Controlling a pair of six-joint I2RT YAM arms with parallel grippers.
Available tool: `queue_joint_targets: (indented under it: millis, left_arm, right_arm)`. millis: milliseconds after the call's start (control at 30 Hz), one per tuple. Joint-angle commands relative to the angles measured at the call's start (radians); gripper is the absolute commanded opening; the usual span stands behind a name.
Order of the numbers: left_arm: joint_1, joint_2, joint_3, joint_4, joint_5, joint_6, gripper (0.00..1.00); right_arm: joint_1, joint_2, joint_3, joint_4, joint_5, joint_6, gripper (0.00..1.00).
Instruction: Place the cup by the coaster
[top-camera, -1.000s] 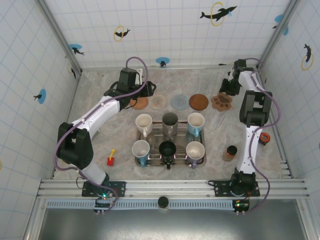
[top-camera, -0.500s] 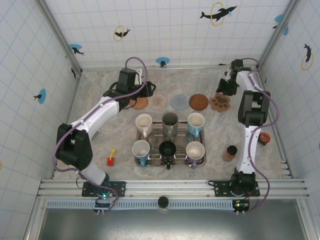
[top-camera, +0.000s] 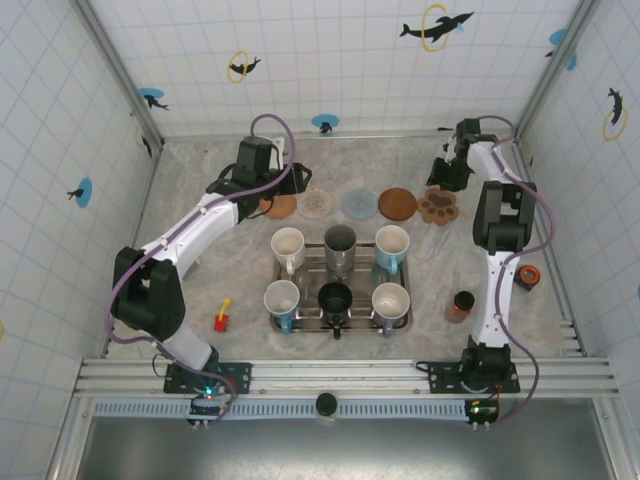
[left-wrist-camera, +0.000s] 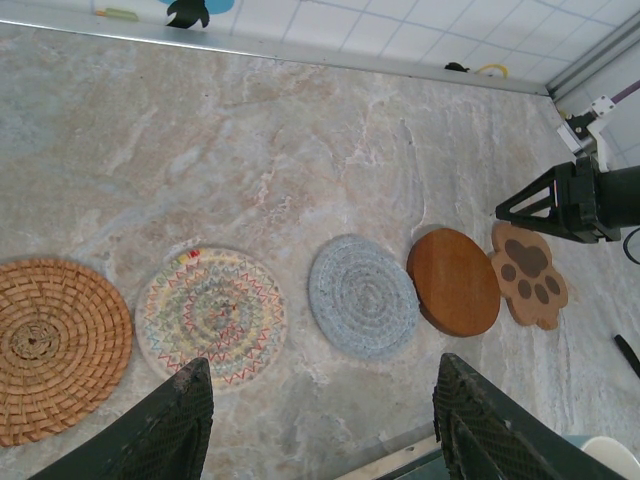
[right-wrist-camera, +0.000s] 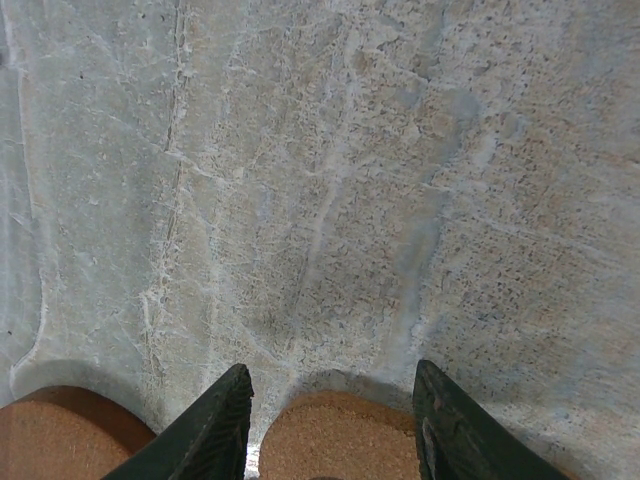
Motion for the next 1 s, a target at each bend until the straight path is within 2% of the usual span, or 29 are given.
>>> queue_joint_targets:
  millis: [0,267,600,867,967]
  left_arm:
    - [-0.006,-0.031,-0.004,-0.015,-0.016,0.009,0.60]
    - [-0.006,-0.046,0.003,-0.038,-0.060,0.026,0.60]
    - [-0.004,-0.081,0.050,-0.050,-0.102,0.041,0.60]
    - [-0.005,-0.186,0.038,-0.032,-0.229,0.035,0.61]
    - [-0.006,-0.227,0.019,-0.023,-0.304,0.027,0.61]
  right_arm:
    - [0.000,0.026,0.006,-0.083,0.002,0.017,0.46]
    - [-0.003,-0.007,0.114,-0.122,0.042,0.007,0.46]
    - [0.010,-0.111,0.114,-0.097,0.035,0.021,0.46]
    - [0.069,-0.320,-0.028,-0.020,0.045,0.020,0.46]
    - [0.101,-0.419,-0.117,0.036,0.086,0.024,0.46]
